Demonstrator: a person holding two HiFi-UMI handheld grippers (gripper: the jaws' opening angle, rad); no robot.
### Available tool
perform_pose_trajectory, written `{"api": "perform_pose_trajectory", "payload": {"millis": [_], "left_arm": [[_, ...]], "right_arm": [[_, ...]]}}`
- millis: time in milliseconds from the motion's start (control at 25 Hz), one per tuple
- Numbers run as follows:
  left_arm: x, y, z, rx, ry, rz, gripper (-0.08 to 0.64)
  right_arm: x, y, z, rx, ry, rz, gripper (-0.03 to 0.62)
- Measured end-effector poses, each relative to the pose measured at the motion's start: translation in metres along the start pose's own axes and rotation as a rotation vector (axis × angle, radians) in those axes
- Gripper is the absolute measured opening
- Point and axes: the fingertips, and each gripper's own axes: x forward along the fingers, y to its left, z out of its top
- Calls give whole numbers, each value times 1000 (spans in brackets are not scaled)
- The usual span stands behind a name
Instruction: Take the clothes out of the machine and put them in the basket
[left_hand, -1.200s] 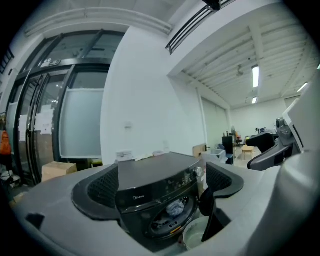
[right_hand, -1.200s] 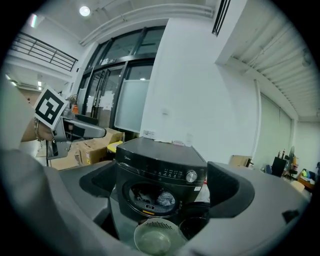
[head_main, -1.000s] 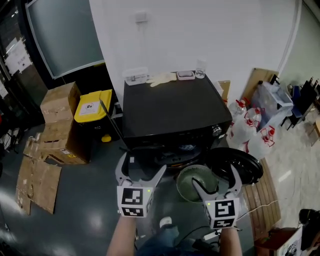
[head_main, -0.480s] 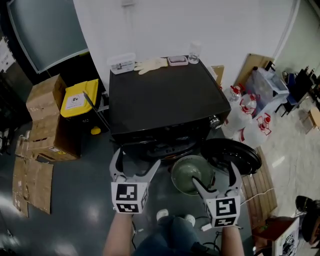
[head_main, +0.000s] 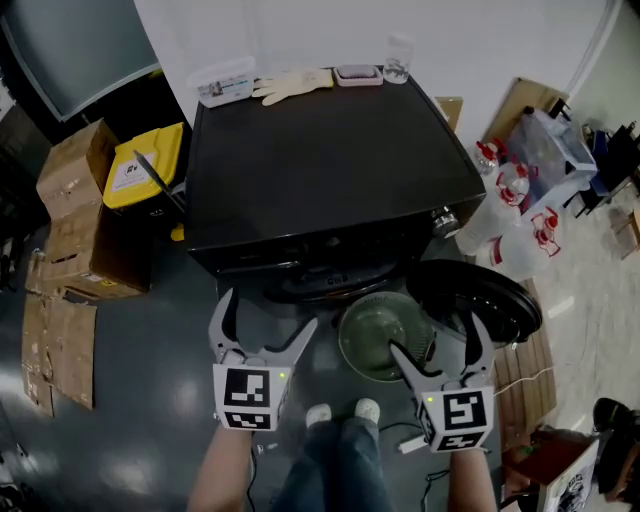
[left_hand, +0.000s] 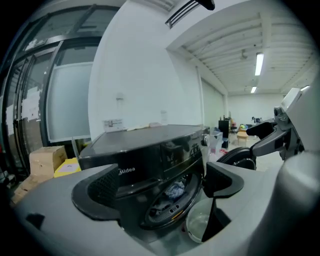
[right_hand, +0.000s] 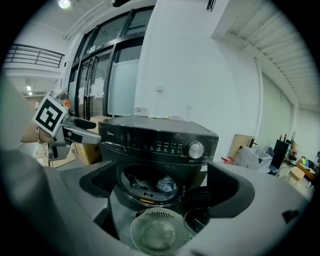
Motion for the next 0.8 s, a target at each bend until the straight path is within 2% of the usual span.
{"api": "perform_pose_trajectory", "payload": {"millis": [200, 400, 640, 800], "left_arm": [[28, -16, -47, 1, 27, 8, 546], [63, -34, -110, -19, 53, 8, 546], [104, -50, -175, -91, 76, 18, 546], [129, -60, -216, -88, 105, 13, 546]], "right_arm": [[33, 5, -53, 7, 15, 54, 545], [72, 19, -108, -53, 15, 126, 545], [125, 26, -160, -108, 18, 179, 545], [153, 32, -192, -124, 28, 220, 545]]}}
